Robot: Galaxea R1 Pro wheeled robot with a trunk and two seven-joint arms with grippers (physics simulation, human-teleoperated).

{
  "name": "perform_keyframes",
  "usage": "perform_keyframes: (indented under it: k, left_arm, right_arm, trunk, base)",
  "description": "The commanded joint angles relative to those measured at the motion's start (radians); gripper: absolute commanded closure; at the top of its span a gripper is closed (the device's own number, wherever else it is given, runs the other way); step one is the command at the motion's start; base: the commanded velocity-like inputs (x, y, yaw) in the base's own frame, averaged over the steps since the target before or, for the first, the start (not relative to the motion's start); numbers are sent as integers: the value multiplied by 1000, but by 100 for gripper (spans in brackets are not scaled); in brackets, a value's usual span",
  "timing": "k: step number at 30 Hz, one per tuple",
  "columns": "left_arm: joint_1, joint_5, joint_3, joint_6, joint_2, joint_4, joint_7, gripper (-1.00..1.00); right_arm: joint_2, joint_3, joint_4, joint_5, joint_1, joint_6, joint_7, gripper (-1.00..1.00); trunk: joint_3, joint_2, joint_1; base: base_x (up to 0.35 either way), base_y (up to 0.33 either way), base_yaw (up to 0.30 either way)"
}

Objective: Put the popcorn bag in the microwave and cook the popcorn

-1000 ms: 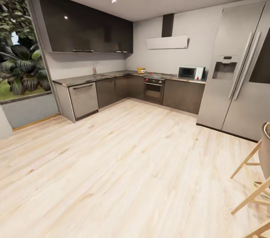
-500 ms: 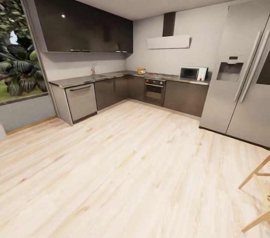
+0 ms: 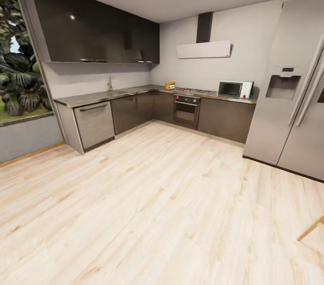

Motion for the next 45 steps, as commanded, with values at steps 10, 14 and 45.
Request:
perform_keyframes:
  k: [10, 14, 45]
  left_arm:
    - [0, 6, -2, -1, 0, -1, 1, -100]
    - [0, 6, -1, -1, 1, -1, 1, -100]
    - [0, 6, -2, -1, 0, 0, 1, -100]
  right_arm:
    - [0, 2, 1, 3, 0, -6, -1, -100]
    - [-1, 2, 1, 3, 0, -6, -1, -100]
    - [-3, 2, 1, 4, 0, -4, 0, -100]
  trunk:
    - [-1, 0, 1]
    - [-1, 0, 1]
    - [-1, 0, 1]
  base:
    - [321, 0, 0]
    - [322, 0, 0]
    - [322, 0, -48]
